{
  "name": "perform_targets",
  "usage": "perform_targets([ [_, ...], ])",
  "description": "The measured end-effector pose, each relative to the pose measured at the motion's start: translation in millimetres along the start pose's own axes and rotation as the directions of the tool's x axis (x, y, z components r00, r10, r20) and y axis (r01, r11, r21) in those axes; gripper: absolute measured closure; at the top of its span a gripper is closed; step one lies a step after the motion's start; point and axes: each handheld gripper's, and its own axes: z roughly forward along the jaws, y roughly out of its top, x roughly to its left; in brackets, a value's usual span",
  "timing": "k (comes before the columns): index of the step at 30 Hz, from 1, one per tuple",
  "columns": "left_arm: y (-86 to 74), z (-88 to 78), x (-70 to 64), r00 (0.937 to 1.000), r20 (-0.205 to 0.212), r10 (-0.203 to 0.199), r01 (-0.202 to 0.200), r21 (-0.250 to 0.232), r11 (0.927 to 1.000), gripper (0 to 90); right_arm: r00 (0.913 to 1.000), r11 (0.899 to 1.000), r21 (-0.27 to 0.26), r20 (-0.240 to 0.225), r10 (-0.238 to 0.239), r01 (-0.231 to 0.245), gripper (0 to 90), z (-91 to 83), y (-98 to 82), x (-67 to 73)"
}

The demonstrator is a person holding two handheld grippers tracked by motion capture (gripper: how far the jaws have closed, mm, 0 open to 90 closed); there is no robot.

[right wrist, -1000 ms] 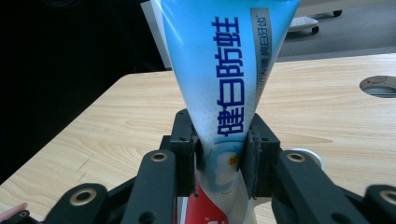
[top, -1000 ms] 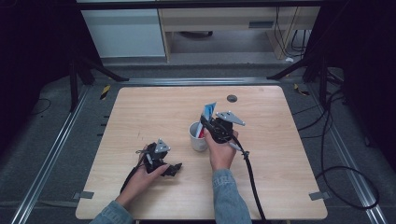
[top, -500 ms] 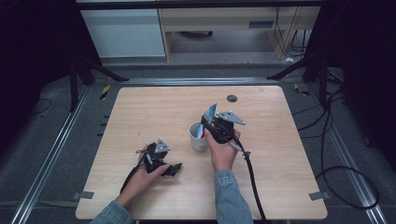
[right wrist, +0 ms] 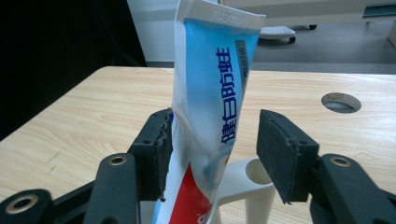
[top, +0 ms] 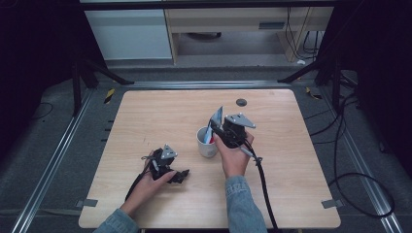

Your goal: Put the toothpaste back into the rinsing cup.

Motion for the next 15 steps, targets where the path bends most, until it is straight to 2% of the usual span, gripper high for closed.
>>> perform_targets([
  [6,0.0,0.0,0.0,1.0000,0.000,0.000,0.000,0.000,1.0000,0.0,0.9999,1.000,0.007,0.005,-0.012,0.012,42.7,-1.0,1.2,0.4],
  [11,0.0,0.0,0.0,1.0000,0.000,0.000,0.000,0.000,1.0000,0.0,0.9984,0.998,0.026,0.022,-0.053,0.052,39.3,-1.4,0.5,2.5],
  [15,0.0,0.0,0.0,1.0000,0.000,0.000,0.000,0.000,1.0000,0.0,0.9970,0.997,0.040,0.027,-0.072,0.071,33.2,-1.8,1.8,3.3],
])
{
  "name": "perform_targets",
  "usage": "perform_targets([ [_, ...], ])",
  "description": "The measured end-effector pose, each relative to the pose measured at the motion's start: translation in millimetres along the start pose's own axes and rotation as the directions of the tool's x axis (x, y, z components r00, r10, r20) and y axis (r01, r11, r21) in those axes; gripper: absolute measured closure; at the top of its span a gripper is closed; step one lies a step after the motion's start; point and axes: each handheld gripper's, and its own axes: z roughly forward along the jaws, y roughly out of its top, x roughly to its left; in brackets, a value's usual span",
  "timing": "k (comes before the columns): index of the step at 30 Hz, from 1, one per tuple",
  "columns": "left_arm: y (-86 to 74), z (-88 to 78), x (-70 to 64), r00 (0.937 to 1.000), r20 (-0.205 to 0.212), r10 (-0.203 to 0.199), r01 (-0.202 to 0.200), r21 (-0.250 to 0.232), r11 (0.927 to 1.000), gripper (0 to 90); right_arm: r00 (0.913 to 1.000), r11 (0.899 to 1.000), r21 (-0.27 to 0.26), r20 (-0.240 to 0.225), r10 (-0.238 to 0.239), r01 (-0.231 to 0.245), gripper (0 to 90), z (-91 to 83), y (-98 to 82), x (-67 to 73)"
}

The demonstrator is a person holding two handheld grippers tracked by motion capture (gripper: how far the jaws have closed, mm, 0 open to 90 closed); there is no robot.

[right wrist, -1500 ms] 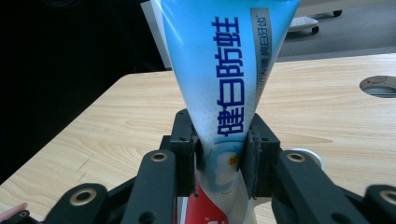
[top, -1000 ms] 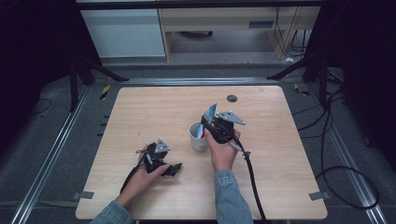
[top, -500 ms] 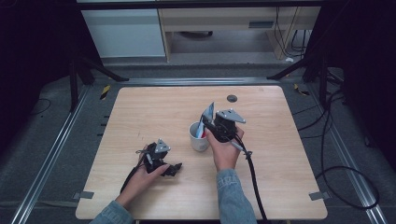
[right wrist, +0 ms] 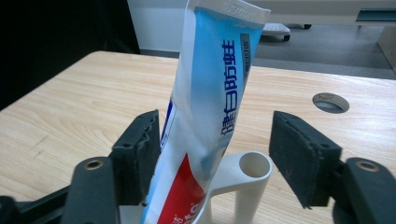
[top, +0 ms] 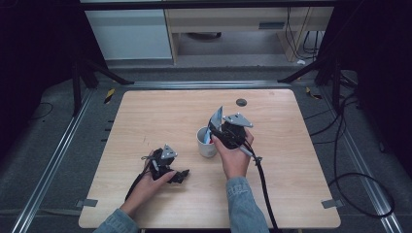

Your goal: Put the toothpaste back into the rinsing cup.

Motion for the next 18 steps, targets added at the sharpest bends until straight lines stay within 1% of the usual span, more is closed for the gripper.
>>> perform_targets([
  [3,0.0,0.0,0.0,1.0000,0.000,0.000,0.000,0.000,1.0000,0.0,0.9999,1.000,0.009,0.003,-0.011,0.011,30.9,-0.8,1.3,0.3],
  [8,0.0,0.0,0.0,1.0000,0.000,0.000,0.000,0.000,1.0000,0.0,0.9987,0.998,0.046,0.022,-0.046,0.045,23.0,-4.1,4.1,-0.3],
  [9,0.0,0.0,0.0,1.0000,0.000,0.000,0.000,0.000,1.0000,0.0,0.9987,0.998,0.046,0.022,-0.046,0.045,23.0,-4.1,4.1,-0.3],
  [11,0.0,0.0,-0.1,1.0000,0.000,-0.001,0.001,0.000,1.0000,0.0,0.9982,0.996,0.069,0.018,-0.057,0.056,19.2,-5.3,4.8,-0.3],
  [12,0.0,0.0,0.0,1.0000,0.000,-0.001,0.001,0.000,1.0000,0.0,0.9982,0.996,0.069,0.018,-0.057,0.056,19.2,-5.3,4.8,-0.3],
  [15,0.0,0.1,-0.2,1.0000,0.000,-0.003,0.003,-0.002,1.0000,0.0,0.9958,0.992,0.096,0.030,-0.087,0.084,16.8,-6.7,5.9,0.0],
  [18,0.0,0.2,-0.3,1.0000,0.000,-0.004,0.004,-0.003,1.0000,0.0,0.9948,0.989,0.117,0.027,-0.099,0.095,15.0,-8.7,7.2,-0.5],
])
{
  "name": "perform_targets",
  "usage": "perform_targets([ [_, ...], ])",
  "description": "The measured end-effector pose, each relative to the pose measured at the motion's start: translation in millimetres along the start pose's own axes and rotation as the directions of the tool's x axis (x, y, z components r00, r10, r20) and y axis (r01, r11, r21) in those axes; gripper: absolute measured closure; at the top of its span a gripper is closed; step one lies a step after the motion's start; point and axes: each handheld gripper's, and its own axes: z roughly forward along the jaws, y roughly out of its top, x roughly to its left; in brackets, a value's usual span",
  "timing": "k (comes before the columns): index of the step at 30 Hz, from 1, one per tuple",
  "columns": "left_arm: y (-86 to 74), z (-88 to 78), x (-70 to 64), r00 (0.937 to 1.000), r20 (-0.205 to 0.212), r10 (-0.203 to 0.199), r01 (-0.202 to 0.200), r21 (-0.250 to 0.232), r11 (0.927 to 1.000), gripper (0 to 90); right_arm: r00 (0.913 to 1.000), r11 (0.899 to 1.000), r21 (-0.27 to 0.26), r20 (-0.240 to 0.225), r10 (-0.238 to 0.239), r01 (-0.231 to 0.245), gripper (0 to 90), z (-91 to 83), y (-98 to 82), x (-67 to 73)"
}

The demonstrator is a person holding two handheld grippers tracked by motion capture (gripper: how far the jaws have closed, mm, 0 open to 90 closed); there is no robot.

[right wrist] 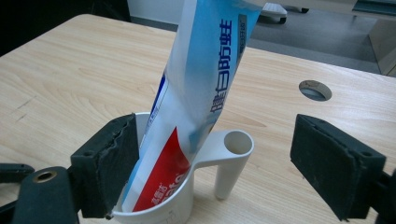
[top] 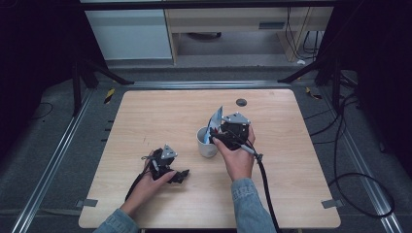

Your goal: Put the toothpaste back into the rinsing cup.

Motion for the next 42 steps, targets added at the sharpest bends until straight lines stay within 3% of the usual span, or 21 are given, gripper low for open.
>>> perform_targets([
  [11,0.1,0.0,0.2,1.0000,-0.001,0.003,-0.003,0.000,1.0000,0.0,0.9997,0.999,0.037,-0.022,-0.014,0.015,10.3,-3.9,3.8,-1.3],
  [23,0.1,0.0,0.2,1.0000,-0.001,0.003,-0.003,0.000,1.0000,0.0,0.9983,0.998,0.044,-0.034,-0.047,0.048,7.3,-12.8,9.8,-4.9],
  [42,0.1,0.1,0.1,1.0000,-0.002,0.003,-0.003,-0.001,1.0000,0.0,0.9946,0.992,0.073,-0.005,-0.103,0.103,6.9,-25.9,10.7,-14.5],
])
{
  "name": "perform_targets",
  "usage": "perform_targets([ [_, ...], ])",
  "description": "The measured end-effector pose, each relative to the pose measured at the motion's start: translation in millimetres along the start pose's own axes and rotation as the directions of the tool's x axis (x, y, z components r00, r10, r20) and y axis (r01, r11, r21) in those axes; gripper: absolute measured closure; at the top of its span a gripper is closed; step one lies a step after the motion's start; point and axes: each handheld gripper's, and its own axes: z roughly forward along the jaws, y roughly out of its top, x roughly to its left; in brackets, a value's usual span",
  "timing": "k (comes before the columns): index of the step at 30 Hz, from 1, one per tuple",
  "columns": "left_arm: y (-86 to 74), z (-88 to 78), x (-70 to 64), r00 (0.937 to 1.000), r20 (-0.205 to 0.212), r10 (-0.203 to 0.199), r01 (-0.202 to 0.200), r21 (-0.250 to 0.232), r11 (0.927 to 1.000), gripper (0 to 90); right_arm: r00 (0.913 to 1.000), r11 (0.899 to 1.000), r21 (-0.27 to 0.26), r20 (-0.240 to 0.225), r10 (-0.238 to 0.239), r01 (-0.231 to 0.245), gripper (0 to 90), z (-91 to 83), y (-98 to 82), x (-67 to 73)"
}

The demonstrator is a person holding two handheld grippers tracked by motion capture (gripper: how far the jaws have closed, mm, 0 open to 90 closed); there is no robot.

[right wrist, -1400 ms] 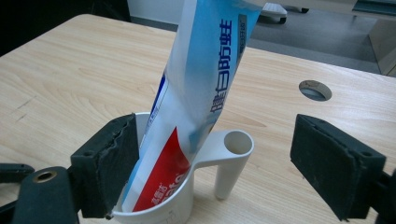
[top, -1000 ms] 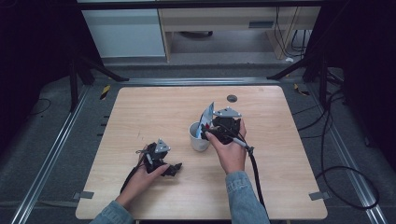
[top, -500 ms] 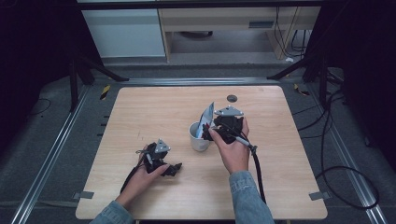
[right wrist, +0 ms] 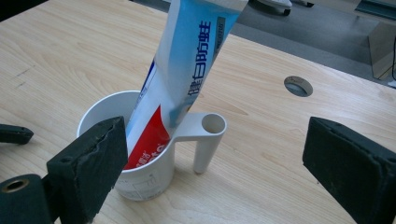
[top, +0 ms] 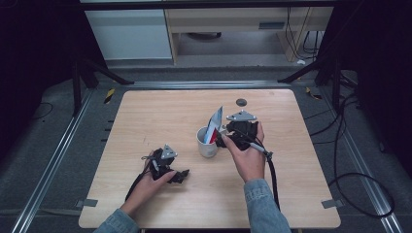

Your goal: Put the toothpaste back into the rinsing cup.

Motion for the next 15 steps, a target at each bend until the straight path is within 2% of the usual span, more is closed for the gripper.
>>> perform_targets([
  [7,0.2,0.3,-0.1,1.0000,-0.001,-0.002,0.002,0.000,1.0000,0.0,1.0000,1.000,0.012,0.003,0.001,-0.001,6.9,-2.9,-3.7,-5.3],
  [15,0.3,0.5,-0.6,1.0000,0.000,-0.007,0.007,-0.001,1.0000,0.0,0.9995,1.000,0.009,0.029,0.010,-0.011,6.9,-9.4,-14.8,-18.4],
])
